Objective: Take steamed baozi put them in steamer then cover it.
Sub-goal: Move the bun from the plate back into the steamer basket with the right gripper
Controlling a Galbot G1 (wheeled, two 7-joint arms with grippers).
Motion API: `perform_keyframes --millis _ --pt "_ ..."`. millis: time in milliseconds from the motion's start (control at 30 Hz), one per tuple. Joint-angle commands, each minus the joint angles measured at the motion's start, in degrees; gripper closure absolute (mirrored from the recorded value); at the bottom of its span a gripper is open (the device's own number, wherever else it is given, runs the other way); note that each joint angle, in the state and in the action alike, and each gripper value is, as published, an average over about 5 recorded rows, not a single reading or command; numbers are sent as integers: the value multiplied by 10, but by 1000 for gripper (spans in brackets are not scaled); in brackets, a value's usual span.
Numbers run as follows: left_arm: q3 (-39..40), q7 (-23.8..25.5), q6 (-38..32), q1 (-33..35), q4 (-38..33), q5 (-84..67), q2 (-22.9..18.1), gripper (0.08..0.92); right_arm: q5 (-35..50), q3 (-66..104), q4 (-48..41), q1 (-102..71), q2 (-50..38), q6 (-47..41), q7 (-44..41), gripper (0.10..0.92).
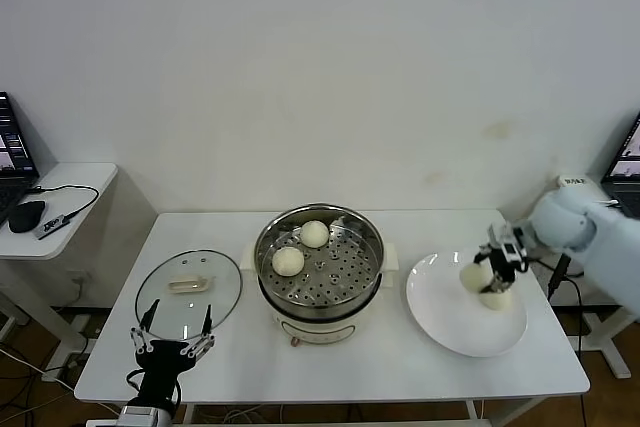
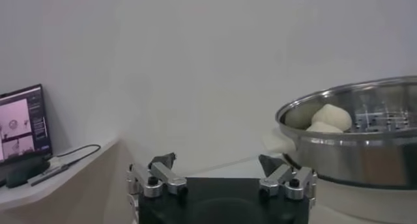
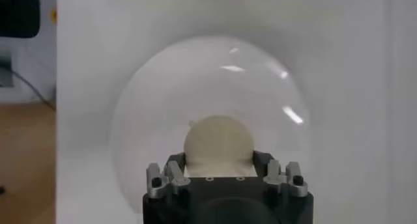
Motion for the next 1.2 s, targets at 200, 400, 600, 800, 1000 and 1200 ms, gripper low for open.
perform_keyframes --millis 200,400,600,800,1000,1200 --pt "-10 0 -1 4 1 -1 -5 177 112 -172 -10 312 150 -13 11 389" --pt "-17 -1 -1 8 2 -2 -13 177 135 -216 -19 343 242 -16 44 385" --pt "-31 -1 -2 10 4 -9 -15 177 152 -238 -10 315 309 23 53 381" --pt "-41 -1 -2 8 5 -16 -16 177 133 -278 -3 278 338 91 72 381" --pt "-46 -2 -3 7 8 -19 -19 177 83 -312 7 252 345 147 100 380" --pt "-42 -3 -4 7 11 -16 -24 177 15 -328 22 245 352 208 115 381"
